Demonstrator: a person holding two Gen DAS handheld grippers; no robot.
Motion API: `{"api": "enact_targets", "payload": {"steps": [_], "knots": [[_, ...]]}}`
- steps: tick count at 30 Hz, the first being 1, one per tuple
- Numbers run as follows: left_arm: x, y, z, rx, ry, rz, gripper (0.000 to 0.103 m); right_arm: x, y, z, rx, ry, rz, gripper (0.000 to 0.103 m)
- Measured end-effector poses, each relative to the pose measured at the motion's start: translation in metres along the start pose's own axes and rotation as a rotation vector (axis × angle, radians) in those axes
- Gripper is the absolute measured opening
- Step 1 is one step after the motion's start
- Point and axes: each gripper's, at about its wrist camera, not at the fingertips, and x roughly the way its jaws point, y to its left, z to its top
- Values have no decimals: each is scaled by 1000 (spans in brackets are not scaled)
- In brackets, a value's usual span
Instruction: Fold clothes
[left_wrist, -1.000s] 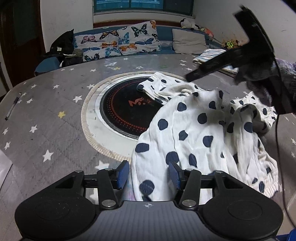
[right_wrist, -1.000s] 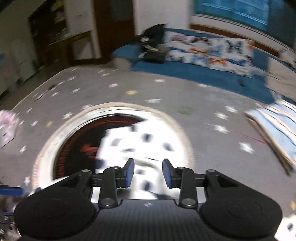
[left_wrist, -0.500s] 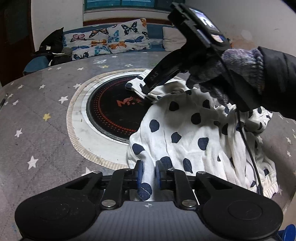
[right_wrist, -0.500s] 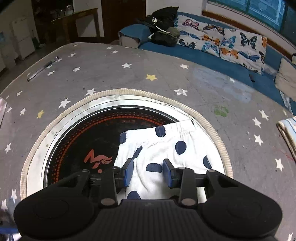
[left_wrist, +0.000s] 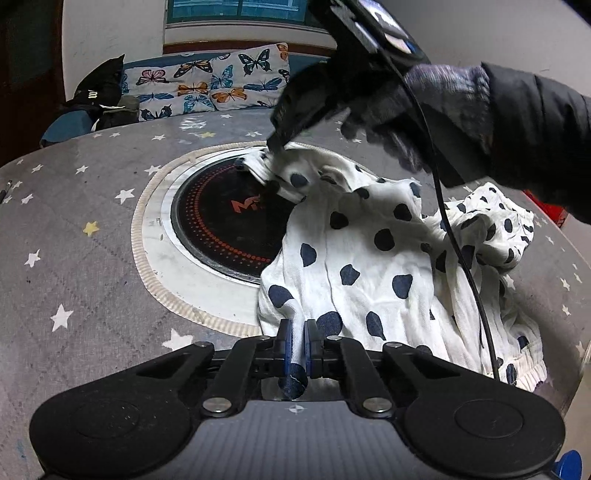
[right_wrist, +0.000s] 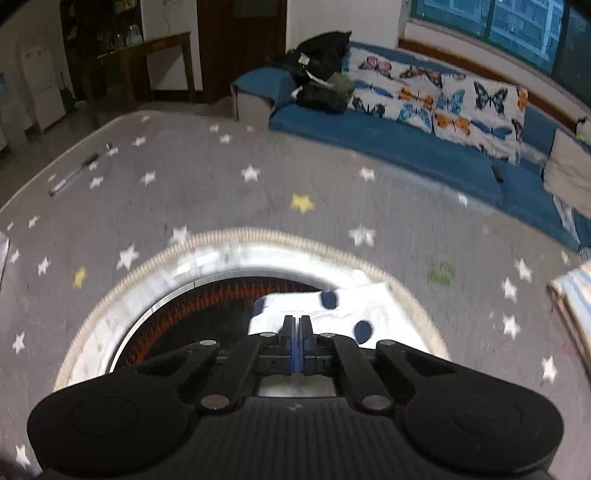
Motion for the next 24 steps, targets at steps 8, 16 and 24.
{"api": "enact_targets", "payload": {"steps": [8, 16, 24], "knots": [[-17, 16, 1, -53, -35, 26, 6, -22, -2, 49, 90, -170, 78, 0], [-34, 31, -7, -84, -42, 54, 6, -25, 11, 73, 53, -186, 131, 13], [-37, 25, -10, -69, -42, 27, 6, 25, 27, 27, -120, 48, 107, 23]]}}
